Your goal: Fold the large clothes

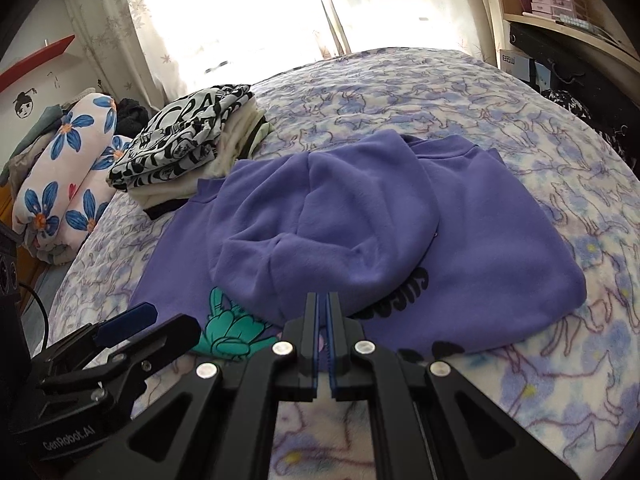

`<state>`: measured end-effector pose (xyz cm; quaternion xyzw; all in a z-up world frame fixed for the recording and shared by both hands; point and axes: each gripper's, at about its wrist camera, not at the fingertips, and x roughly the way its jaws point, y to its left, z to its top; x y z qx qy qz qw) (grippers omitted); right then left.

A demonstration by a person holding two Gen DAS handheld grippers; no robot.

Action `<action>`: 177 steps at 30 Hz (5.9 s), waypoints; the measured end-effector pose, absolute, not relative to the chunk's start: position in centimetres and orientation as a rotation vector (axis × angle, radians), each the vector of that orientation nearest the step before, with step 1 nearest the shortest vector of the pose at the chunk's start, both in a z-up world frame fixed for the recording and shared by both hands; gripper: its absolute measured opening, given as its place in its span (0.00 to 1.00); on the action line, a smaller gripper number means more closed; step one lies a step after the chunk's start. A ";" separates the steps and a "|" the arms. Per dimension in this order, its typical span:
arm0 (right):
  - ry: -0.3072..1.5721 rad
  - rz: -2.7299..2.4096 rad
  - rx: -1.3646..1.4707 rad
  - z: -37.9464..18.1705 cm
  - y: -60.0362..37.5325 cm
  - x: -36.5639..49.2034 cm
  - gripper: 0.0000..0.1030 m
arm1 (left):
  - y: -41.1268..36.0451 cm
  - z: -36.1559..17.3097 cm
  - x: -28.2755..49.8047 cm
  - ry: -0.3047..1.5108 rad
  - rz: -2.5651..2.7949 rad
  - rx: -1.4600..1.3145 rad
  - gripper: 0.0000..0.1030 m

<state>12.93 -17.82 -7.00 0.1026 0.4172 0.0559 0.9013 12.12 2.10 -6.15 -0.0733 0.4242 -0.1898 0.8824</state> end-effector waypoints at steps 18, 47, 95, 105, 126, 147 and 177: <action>0.850 0.142 0.152 -6.7 -14.6 10.4 0.04 | 12.0 -12.5 9.9 0.974 -0.435 -0.570 0.72; 0.811 0.132 0.107 -7.1 -13.7 16.1 0.04 | 16.6 -16.7 21.3 0.797 -0.253 -0.702 0.22; 0.815 0.101 0.707 -12.2 -30.9 8.3 0.05 | -19.1 -1.9 16.7 0.673 -0.588 0.139 0.19; 0.745 -0.120 0.697 -11.4 -37.6 5.1 0.06 | -25.4 -6.2 15.2 0.746 -0.599 0.313 0.20; 0.749 0.055 0.615 -6.3 -42.1 11.1 0.25 | -26.1 -8.7 14.8 0.737 -0.821 0.336 0.79; 1.013 0.278 0.505 -5.1 -38.7 17.3 0.32 | -22.4 -4.6 13.6 0.763 -0.979 0.274 0.84; 1.057 0.357 0.529 -9.3 -37.4 23.6 0.15 | -8.3 -6.7 28.4 0.979 -0.710 -0.200 0.76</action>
